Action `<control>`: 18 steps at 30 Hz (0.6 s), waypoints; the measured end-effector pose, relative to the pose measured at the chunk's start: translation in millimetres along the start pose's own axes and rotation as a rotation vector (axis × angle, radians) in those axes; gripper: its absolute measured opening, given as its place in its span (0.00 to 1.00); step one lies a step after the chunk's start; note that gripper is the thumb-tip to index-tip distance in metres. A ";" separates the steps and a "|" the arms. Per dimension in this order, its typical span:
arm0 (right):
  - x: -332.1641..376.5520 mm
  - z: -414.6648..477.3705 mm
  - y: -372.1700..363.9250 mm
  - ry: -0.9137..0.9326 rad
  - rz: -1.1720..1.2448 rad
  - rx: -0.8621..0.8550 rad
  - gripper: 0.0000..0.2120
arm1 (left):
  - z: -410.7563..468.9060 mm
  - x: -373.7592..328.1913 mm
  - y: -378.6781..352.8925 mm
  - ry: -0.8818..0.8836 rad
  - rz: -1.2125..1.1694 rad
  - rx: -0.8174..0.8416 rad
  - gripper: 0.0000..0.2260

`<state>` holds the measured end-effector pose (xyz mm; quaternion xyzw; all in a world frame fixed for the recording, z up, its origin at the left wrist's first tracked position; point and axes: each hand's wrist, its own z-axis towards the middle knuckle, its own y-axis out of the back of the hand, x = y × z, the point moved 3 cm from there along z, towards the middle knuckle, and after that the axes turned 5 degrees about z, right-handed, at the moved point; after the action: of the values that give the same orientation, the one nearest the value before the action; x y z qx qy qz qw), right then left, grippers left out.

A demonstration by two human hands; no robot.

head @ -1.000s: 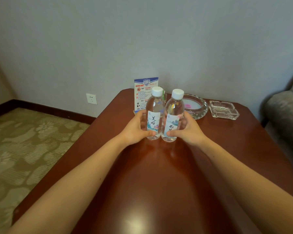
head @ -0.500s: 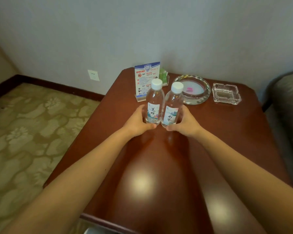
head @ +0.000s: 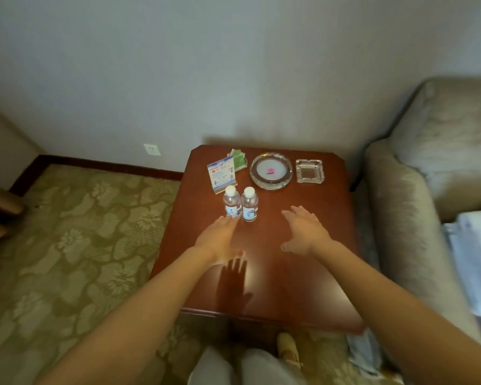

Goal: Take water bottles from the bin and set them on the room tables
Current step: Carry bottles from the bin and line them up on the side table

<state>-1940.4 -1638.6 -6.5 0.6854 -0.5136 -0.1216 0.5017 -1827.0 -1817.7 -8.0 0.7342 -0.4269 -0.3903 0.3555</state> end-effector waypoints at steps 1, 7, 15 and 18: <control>0.6 -23.1 11.9 -0.016 0.007 -0.018 0.45 | -14.7 -13.6 12.6 -0.037 0.033 -0.003 0.45; -5.4 -149.0 44.4 -0.137 -0.007 -0.173 0.47 | -70.6 -88.7 52.0 -0.299 0.182 -0.022 0.46; -49.4 -329.4 10.3 -0.482 0.049 -0.287 0.49 | -134.3 -216.3 21.7 -0.749 0.416 -0.028 0.49; -74.6 -401.8 -12.6 -0.657 0.118 -0.334 0.50 | -168.5 -276.5 -6.2 -0.949 0.515 0.019 0.48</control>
<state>-1692.0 -1351.3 144.9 0.4876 -0.6591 -0.3880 0.4211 -1768.7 -1533.4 135.8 0.3518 -0.7104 -0.5755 0.2012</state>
